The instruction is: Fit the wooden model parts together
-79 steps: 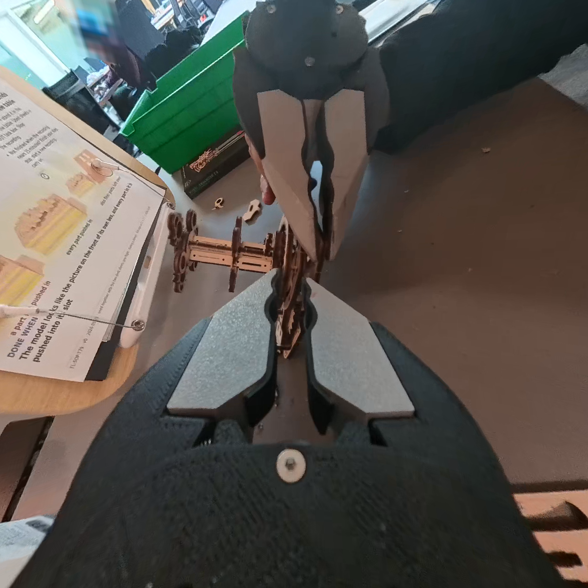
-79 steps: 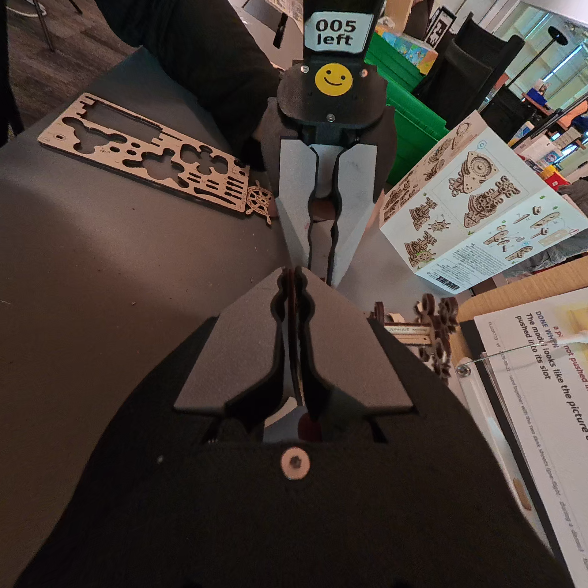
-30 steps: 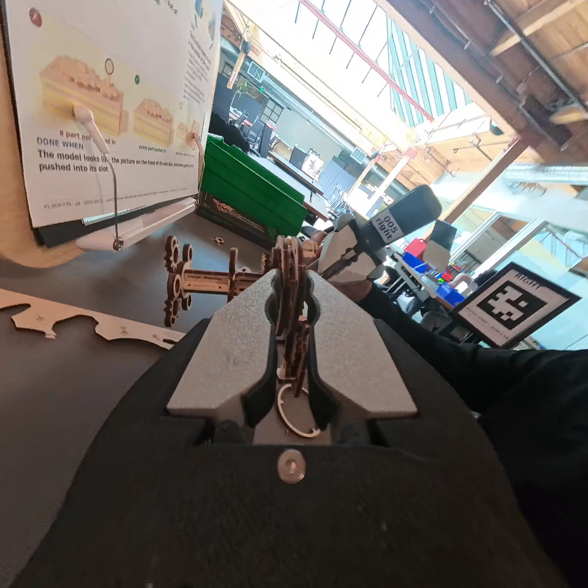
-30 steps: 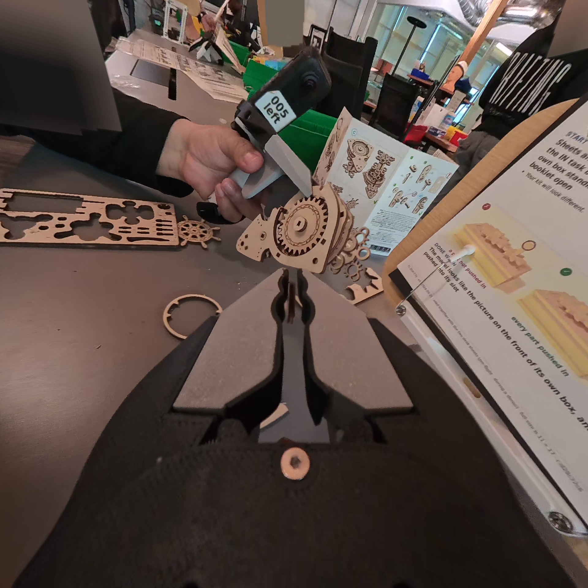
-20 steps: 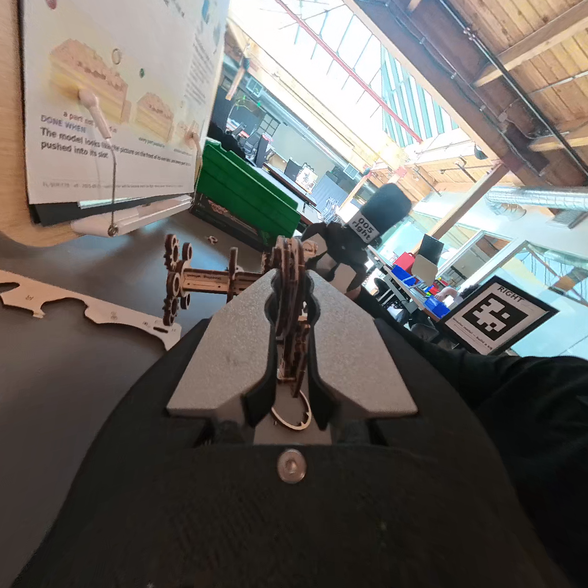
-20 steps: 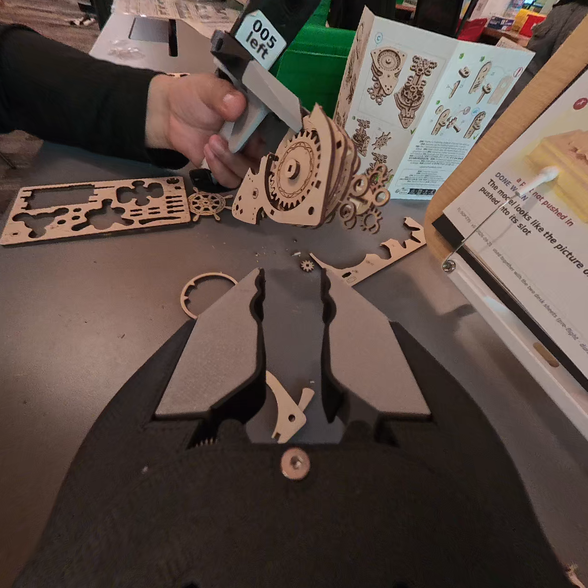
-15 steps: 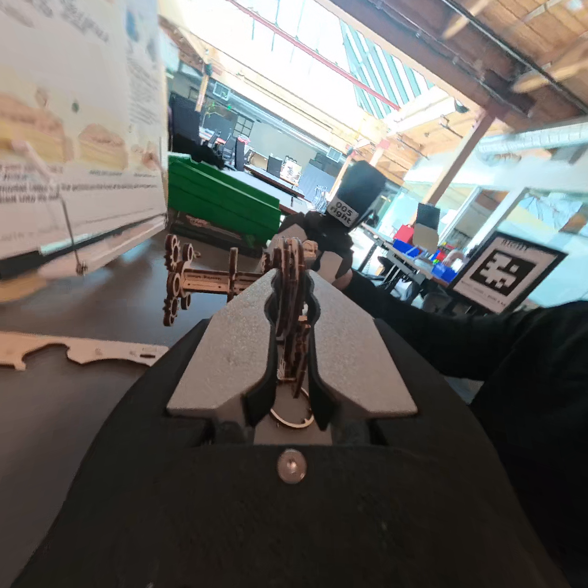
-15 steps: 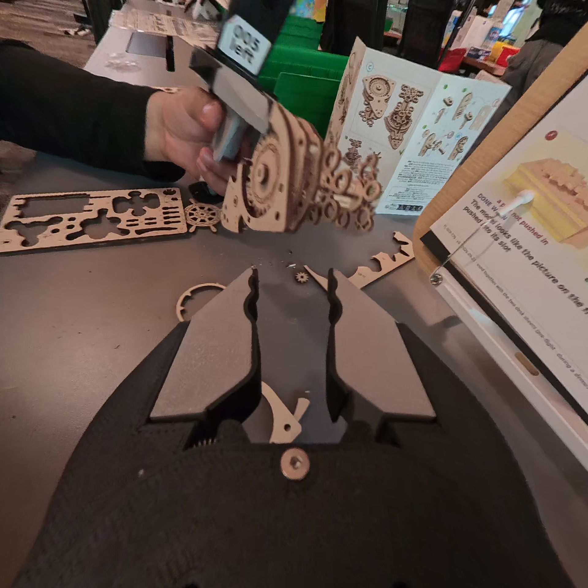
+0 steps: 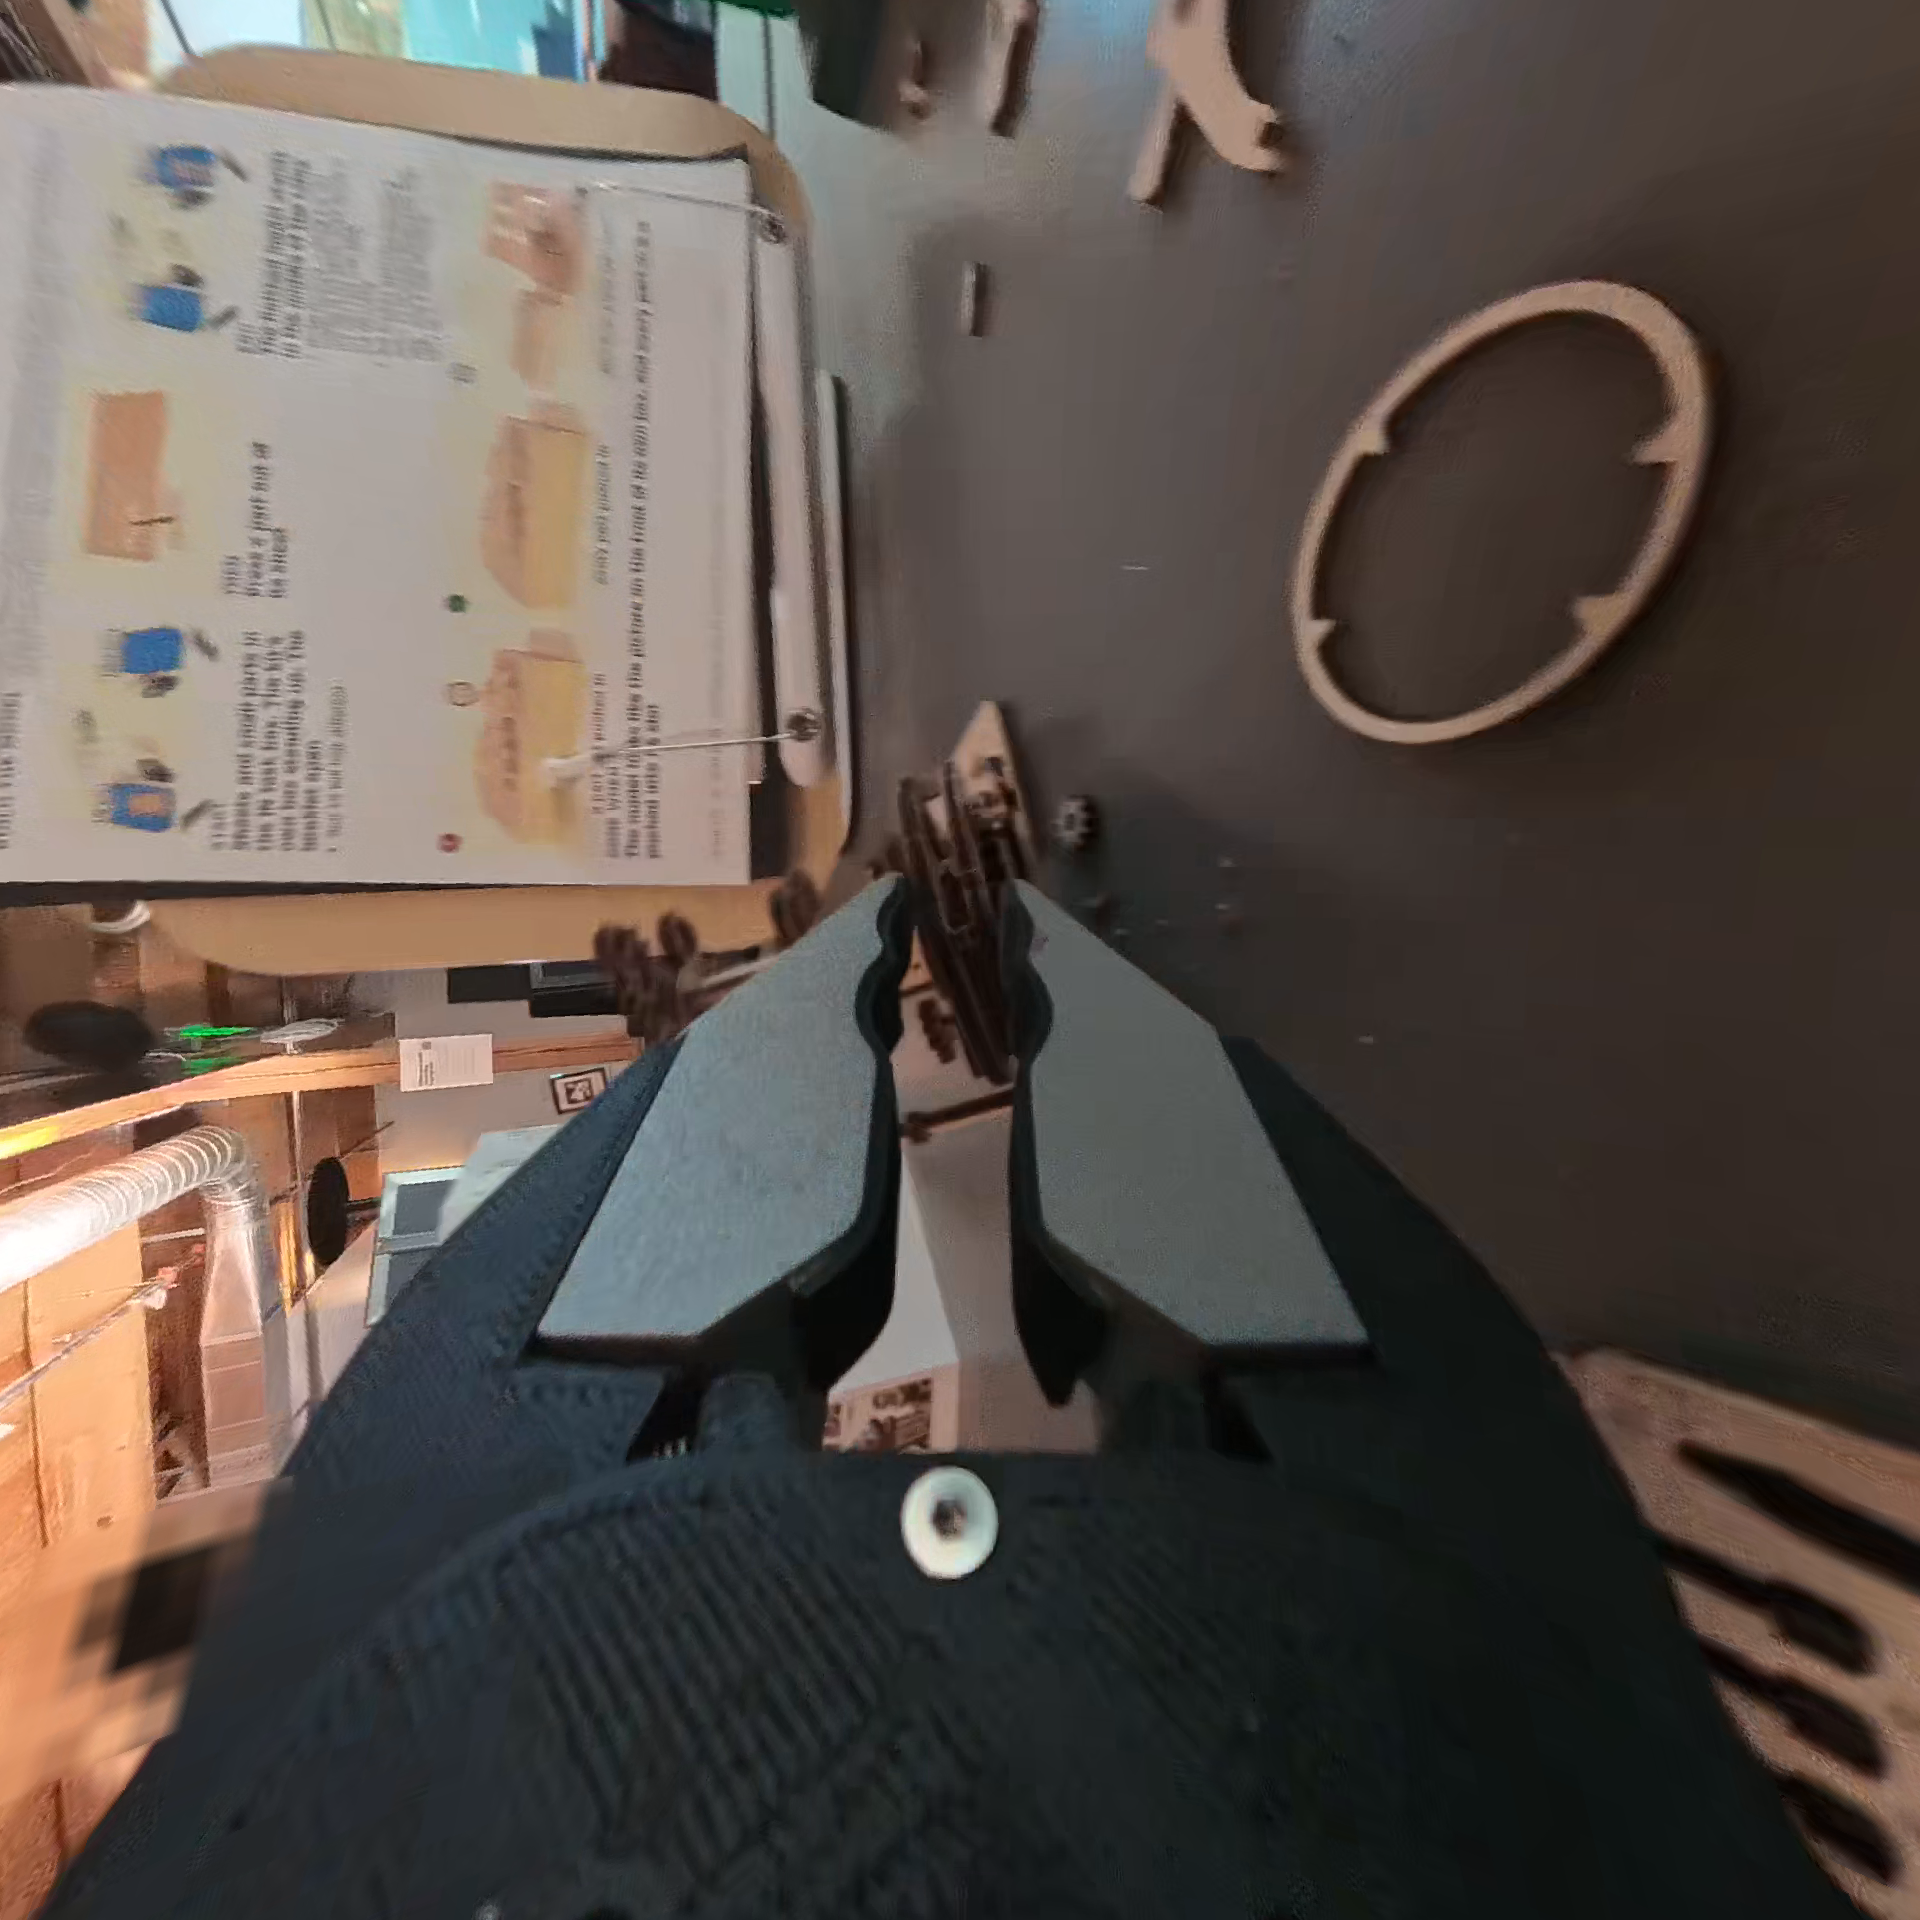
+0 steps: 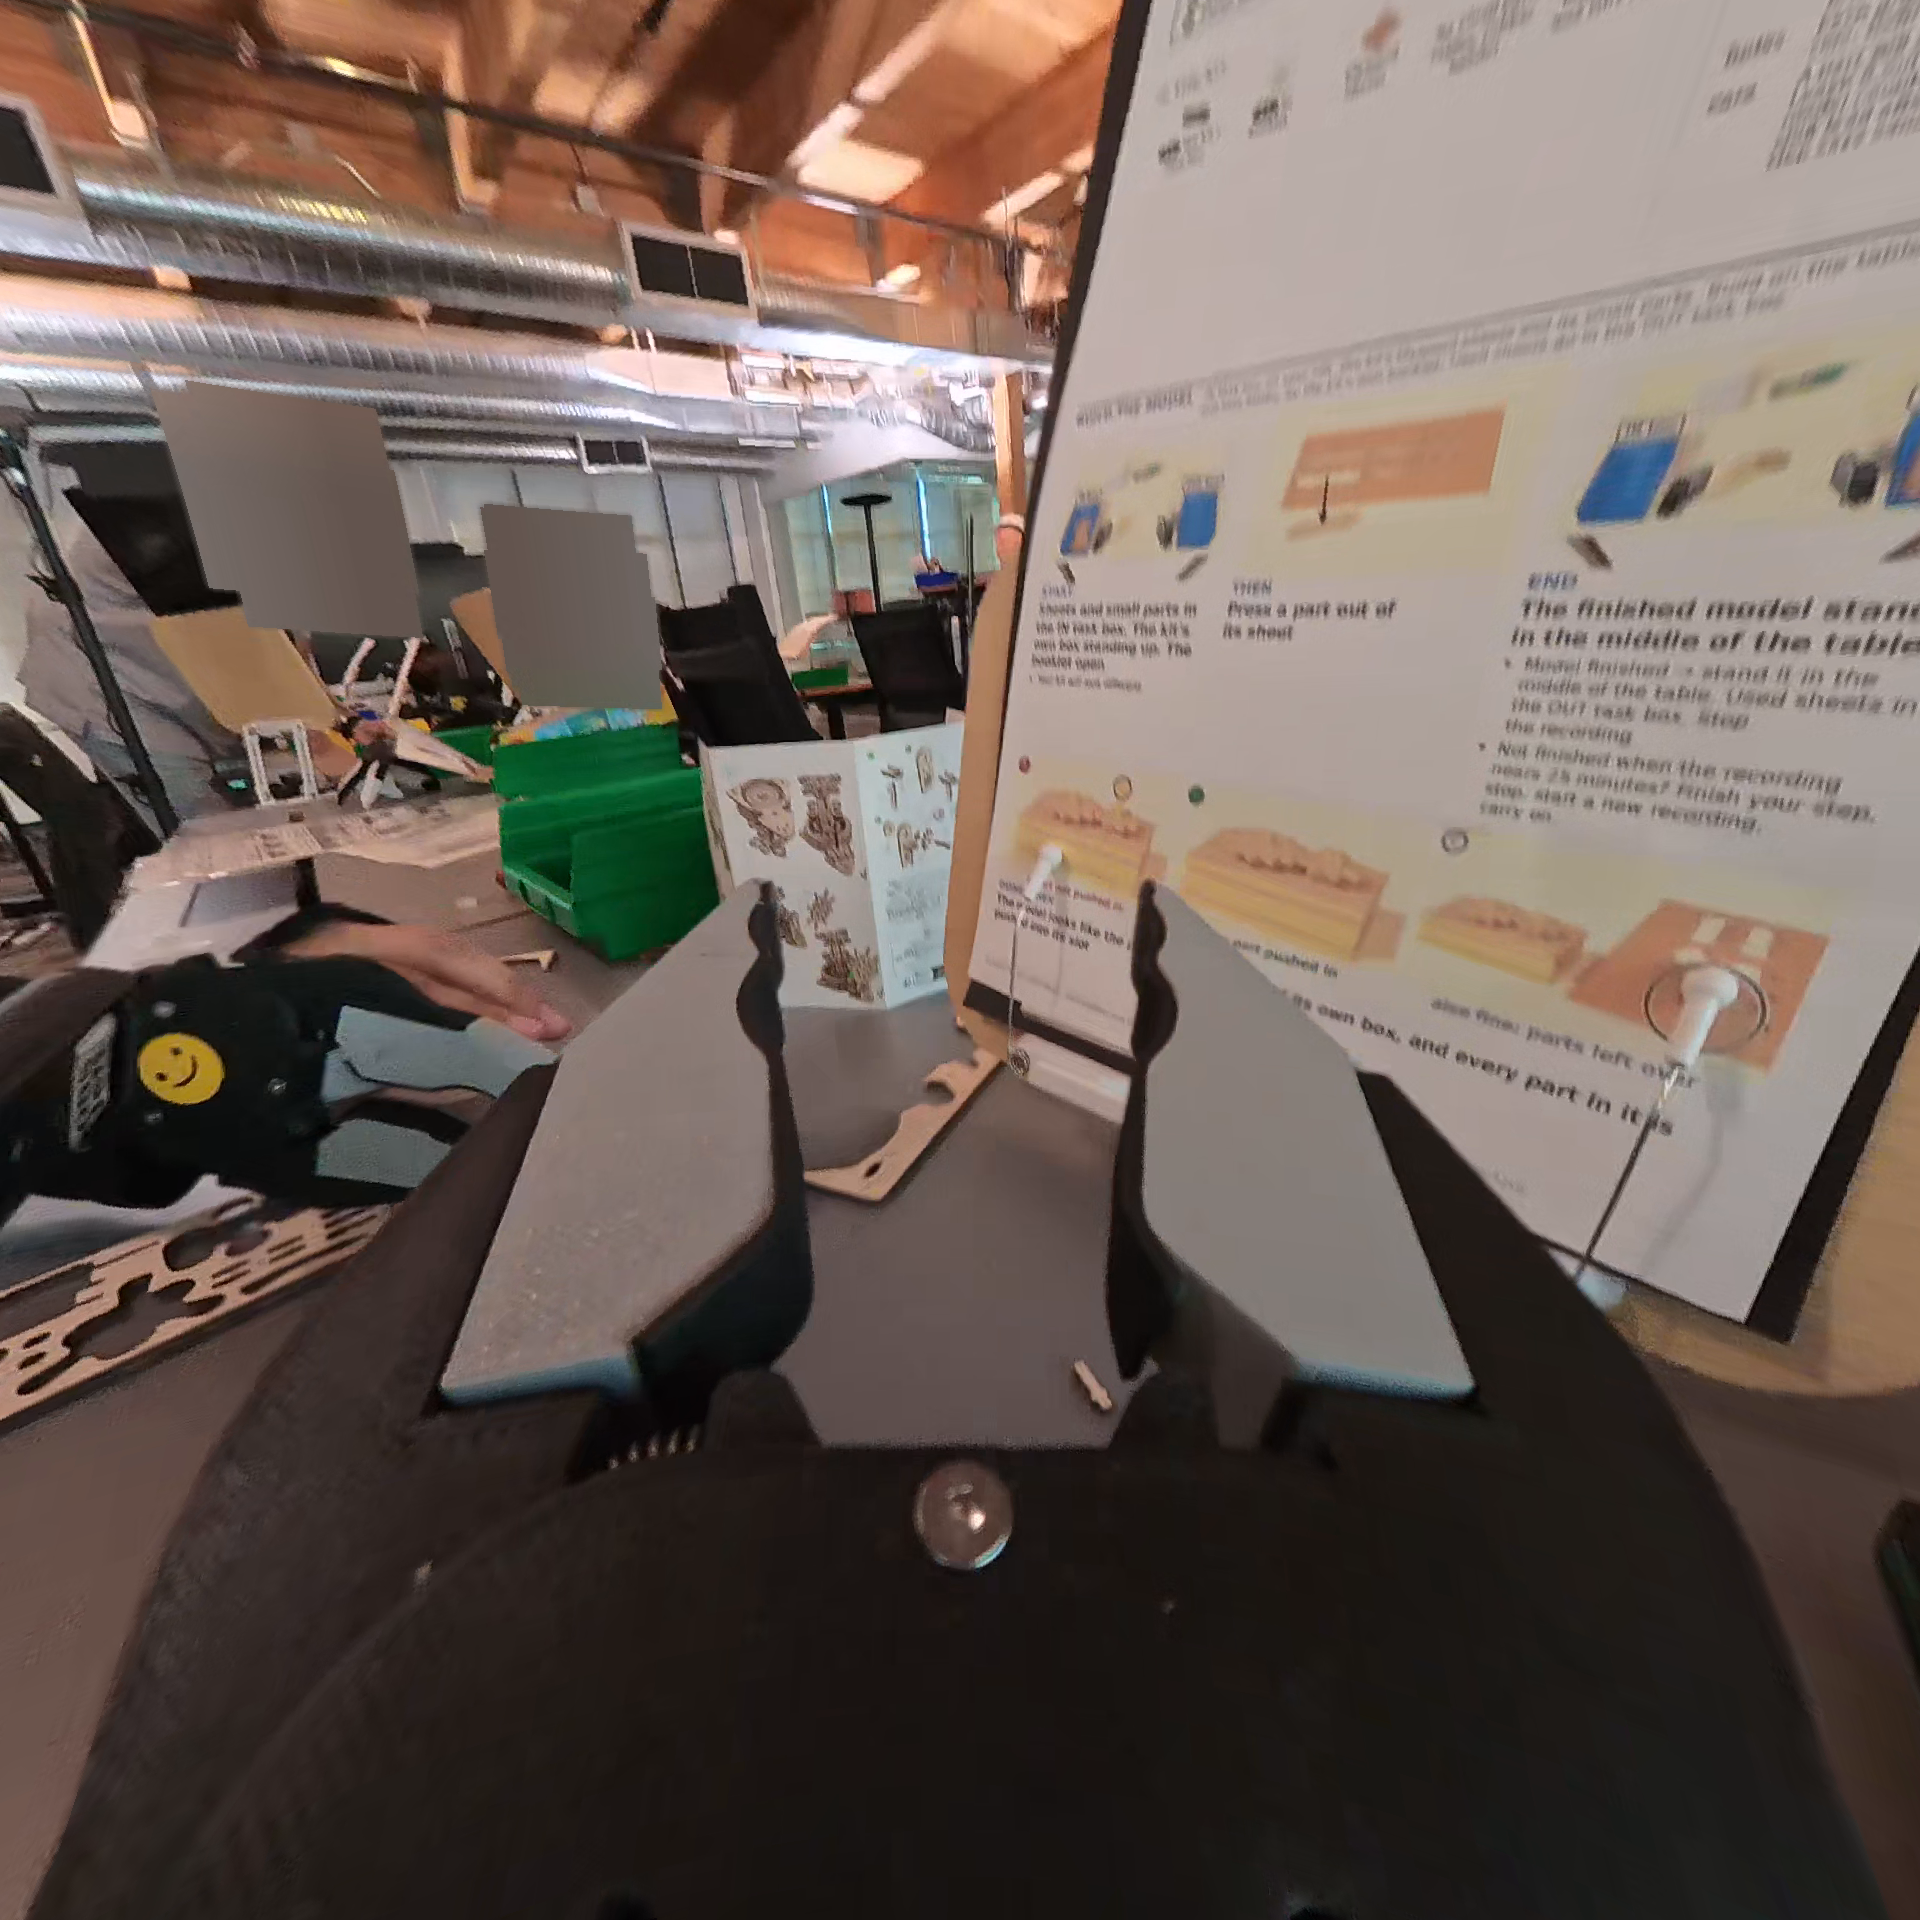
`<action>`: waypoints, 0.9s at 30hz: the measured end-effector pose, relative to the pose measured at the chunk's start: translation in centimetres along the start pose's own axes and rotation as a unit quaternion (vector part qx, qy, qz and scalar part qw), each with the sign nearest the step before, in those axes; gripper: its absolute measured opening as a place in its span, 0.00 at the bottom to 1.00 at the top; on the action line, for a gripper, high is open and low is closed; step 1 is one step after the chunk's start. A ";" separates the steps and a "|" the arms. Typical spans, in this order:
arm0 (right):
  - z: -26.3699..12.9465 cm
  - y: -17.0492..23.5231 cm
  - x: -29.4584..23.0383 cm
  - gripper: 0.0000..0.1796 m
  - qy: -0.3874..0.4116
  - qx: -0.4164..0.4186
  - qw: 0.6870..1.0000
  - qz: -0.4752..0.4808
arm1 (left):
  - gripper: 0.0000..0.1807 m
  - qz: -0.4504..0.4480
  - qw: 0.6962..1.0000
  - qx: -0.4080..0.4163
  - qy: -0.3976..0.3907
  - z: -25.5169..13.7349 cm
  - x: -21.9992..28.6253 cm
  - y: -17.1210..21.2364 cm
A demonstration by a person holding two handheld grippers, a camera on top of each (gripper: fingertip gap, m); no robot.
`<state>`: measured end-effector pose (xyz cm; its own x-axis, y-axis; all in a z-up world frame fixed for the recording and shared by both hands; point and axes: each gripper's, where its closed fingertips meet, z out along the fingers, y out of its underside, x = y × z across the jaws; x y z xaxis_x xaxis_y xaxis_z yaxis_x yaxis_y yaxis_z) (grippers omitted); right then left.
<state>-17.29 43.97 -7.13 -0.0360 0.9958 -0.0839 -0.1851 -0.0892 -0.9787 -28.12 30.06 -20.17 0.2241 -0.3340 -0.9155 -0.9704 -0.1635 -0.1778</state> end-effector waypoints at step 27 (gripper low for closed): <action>1.5 9.8 -6.8 0.45 -0.139 -0.265 0.954 0.011 | 0.33 -0.511 0.839 0.065 0.174 -5.2 -3.4 3.5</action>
<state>-20.29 36.31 -15.91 -0.3070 0.9434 -0.1256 0.3392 -0.0148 -0.9406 -31.81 25.80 -15.78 0.9360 -0.3363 -0.1039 -0.2521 -0.4345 -0.8647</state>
